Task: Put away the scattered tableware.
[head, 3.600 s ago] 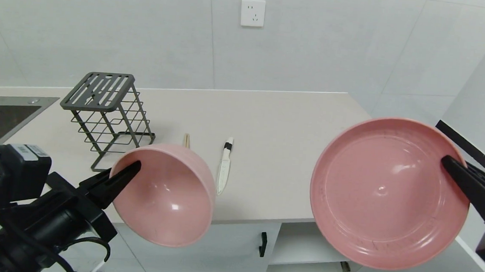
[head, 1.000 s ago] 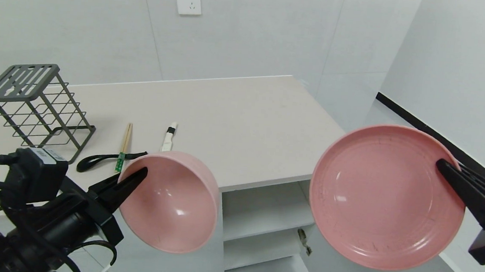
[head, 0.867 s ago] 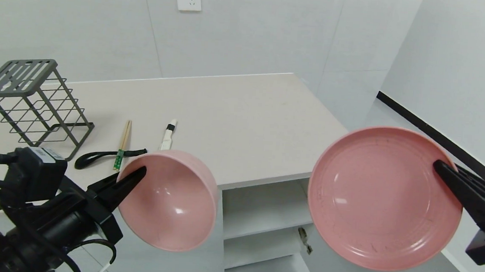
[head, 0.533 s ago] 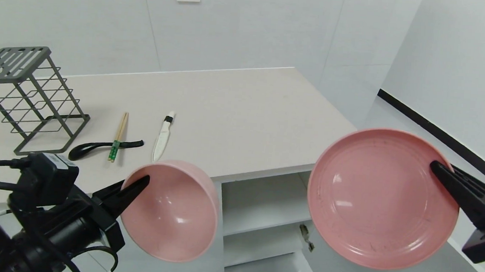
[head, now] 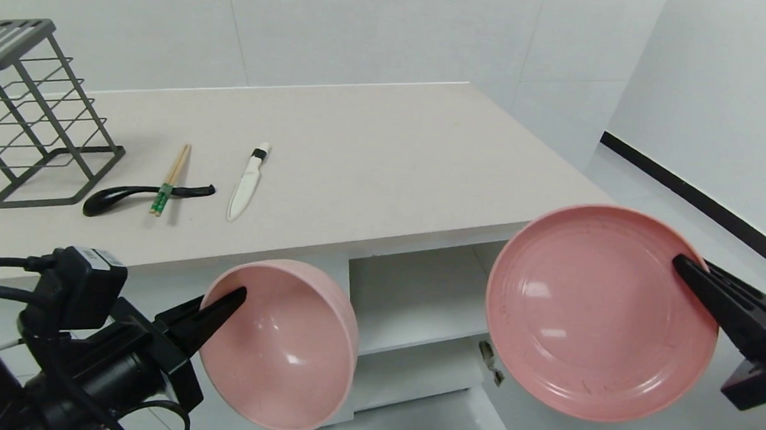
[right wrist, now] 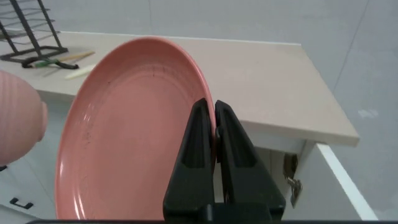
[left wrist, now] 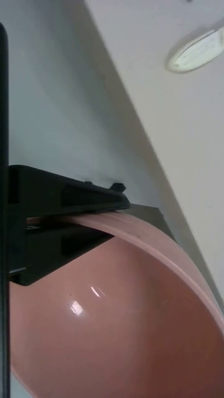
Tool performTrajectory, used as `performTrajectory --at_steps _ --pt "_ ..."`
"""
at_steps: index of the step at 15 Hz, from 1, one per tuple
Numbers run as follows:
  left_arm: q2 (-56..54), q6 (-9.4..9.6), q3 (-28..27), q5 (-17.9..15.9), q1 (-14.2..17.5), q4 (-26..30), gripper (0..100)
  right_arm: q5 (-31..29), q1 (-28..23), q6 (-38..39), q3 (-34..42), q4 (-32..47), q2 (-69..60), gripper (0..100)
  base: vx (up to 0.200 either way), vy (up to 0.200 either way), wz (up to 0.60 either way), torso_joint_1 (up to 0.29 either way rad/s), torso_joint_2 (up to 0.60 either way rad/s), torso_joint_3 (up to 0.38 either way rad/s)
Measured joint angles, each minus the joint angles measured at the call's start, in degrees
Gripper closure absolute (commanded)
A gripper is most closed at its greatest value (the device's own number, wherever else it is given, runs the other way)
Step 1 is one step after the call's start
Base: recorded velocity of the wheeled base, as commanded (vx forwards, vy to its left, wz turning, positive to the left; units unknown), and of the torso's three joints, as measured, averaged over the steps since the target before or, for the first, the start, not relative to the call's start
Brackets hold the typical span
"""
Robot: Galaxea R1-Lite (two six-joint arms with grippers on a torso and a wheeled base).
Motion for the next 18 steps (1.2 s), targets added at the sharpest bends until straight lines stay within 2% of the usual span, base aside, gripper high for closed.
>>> performTrajectory --at_steps 12,17,18 --pt "1.63 0.44 -0.02 0.0 -0.11 0.9 100 0.0 0.72 0.11 -0.61 0.02 13.26 100 0.0 0.0 0.0 -0.167 0.47 0.301" --pt "1.0 0.46 -0.02 0.04 0.11 1.3 100 0.02 0.83 0.01 -2.79 -0.05 16.71 100 0.2 0.0 0.0 -0.051 0.21 0.14" --pt "0.74 0.57 -0.02 0.09 0.12 1.69 100 0.0 0.77 0.01 -3.12 0.11 16.98 100 0.0 0.0 0.0 0.0 0.0 0.0"
